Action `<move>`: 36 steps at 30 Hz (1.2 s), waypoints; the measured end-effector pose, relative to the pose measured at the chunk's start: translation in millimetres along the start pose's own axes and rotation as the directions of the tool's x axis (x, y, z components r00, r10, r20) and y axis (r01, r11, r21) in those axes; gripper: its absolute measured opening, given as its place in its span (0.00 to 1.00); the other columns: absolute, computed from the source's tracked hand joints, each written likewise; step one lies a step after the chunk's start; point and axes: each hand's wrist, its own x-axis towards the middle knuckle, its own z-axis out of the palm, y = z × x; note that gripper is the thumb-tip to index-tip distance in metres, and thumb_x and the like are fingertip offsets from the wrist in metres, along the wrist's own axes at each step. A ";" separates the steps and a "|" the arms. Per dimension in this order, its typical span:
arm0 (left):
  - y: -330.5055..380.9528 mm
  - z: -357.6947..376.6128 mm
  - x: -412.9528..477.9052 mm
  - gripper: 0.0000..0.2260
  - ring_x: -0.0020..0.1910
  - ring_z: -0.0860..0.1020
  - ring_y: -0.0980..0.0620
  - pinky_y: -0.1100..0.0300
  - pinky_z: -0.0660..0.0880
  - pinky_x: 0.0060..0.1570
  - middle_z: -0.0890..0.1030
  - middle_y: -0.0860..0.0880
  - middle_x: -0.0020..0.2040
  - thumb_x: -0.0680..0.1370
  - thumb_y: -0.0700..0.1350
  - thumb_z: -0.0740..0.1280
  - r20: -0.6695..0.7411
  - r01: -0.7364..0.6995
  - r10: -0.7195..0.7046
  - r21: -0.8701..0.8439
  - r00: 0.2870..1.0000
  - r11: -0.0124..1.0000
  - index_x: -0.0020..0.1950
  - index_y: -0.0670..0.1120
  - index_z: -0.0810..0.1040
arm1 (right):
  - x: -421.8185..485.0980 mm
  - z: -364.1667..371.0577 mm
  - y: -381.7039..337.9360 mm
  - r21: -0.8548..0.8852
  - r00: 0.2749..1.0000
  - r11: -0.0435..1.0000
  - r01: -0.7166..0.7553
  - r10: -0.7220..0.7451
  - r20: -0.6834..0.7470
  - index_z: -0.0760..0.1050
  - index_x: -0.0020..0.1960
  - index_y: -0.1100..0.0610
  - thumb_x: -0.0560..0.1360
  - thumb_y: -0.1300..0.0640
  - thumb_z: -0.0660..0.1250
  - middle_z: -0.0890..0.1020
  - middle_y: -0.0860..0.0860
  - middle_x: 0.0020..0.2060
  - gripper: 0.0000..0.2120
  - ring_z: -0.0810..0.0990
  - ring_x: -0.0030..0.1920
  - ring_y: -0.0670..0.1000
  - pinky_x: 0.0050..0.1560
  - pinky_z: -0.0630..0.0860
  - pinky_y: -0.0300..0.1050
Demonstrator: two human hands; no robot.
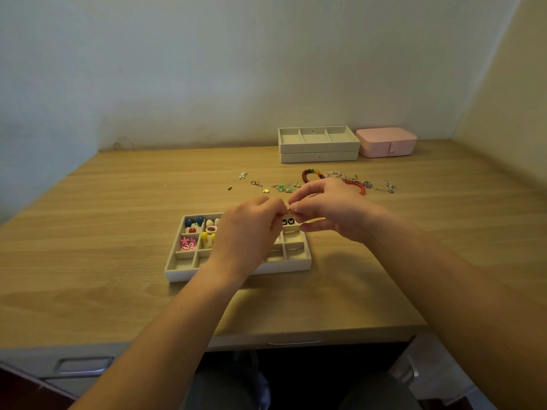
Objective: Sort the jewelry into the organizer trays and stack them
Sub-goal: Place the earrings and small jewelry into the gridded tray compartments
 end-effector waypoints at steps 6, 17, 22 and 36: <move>6.1 4.2 -4.9 0.06 0.39 0.82 0.54 0.55 0.81 0.40 0.85 0.52 0.44 0.79 0.46 0.69 0.051 0.093 -0.086 -0.161 0.995 0.983 0.52 0.49 0.85 | -0.3 0.9 0.5 -0.038 1.000 0.999 0.021 -0.020 0.017 0.82 0.53 0.61 0.78 0.66 0.70 0.86 0.58 0.47 0.05 0.86 0.43 0.51 0.44 0.84 0.45; 14.0 7.2 -0.5 0.08 0.41 0.85 0.51 0.60 0.80 0.39 0.86 0.45 0.42 0.73 0.41 0.77 0.343 0.588 -0.567 -0.739 0.749 0.329 0.50 0.45 0.83 | -0.4 -4.4 -3.3 -0.104 0.992 0.988 0.118 -0.112 0.061 0.85 0.51 0.58 0.77 0.65 0.73 0.87 0.56 0.45 0.05 0.87 0.46 0.52 0.42 0.84 0.44; 12.2 2.0 2.6 0.03 0.37 0.82 0.53 0.60 0.80 0.37 0.86 0.45 0.39 0.75 0.39 0.75 0.352 0.611 -0.557 -0.691 0.752 0.387 0.47 0.46 0.85 | 2.2 -5.1 -0.7 -0.206 0.984 0.962 0.178 -0.171 0.049 0.84 0.51 0.58 0.77 0.65 0.73 0.87 0.56 0.43 0.06 0.86 0.41 0.48 0.41 0.83 0.42; 4.0 6.9 3.4 0.05 0.41 0.82 0.60 0.55 0.82 0.48 0.85 0.57 0.40 0.76 0.47 0.75 0.352 0.595 -0.481 -0.425 0.803 0.682 0.51 0.52 0.87 | 11.7 5.5 8.5 -0.387 0.979 0.901 0.198 -0.204 0.028 0.84 0.48 0.57 0.75 0.64 0.72 0.86 0.54 0.41 0.05 0.85 0.43 0.50 0.41 0.84 0.42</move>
